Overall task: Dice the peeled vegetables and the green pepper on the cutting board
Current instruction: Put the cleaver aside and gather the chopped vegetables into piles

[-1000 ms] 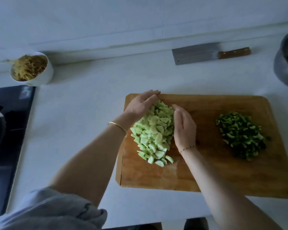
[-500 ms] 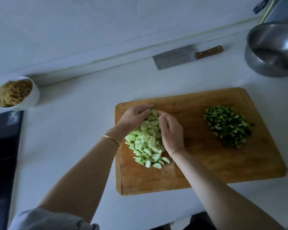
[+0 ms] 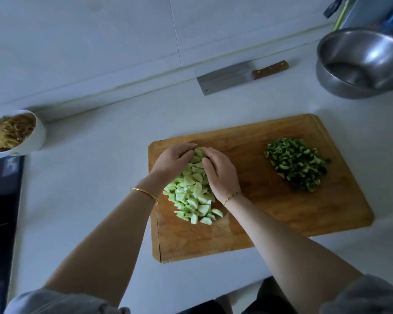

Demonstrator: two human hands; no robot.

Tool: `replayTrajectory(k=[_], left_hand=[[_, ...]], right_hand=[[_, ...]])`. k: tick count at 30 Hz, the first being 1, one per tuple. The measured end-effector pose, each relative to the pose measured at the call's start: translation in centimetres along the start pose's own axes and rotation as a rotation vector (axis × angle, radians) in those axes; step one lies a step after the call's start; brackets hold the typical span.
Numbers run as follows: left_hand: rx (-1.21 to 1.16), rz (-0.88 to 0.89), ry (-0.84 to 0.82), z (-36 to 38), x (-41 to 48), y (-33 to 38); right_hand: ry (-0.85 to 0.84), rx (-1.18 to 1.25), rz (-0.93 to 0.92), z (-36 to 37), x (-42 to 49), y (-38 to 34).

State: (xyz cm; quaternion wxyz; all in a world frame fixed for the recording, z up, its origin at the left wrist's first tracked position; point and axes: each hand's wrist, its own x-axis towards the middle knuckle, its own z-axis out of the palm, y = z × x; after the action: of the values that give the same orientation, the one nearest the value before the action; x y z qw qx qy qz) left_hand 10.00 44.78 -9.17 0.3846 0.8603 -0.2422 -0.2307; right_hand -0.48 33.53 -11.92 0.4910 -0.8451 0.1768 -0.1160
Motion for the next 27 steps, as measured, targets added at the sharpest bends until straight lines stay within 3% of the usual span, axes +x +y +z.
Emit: replayTrajectory(k=[6, 12, 17, 22, 27], left_hand=[[-0.038, -0.064, 0.011, -0.2, 0.0, 0.2], [-0.066, 0.005, 0.126, 0.1, -1.5, 0.5], [-0.159, 0.052, 0.336, 1.5, -4.7, 1.1], [-0.247, -0.051, 0.642, 4.5, -9.6, 0.9], [-0.179, -0.172, 0.742, 8.8, -12.4, 1.6]], right_hand=[[-0.051, 0.038, 0.041, -0.5, 0.1, -0.6], [-0.041, 0.082, 0.058, -1.5, -1.3, -0.7], [0.064, 0.137, 0.039, -2.5, -3.3, -0.4], [0.234, 0.144, 0.047, -3.4, -5.8, 1.3], [0.238, 0.196, 0.134, -3.6, -6.5, 1.7]])
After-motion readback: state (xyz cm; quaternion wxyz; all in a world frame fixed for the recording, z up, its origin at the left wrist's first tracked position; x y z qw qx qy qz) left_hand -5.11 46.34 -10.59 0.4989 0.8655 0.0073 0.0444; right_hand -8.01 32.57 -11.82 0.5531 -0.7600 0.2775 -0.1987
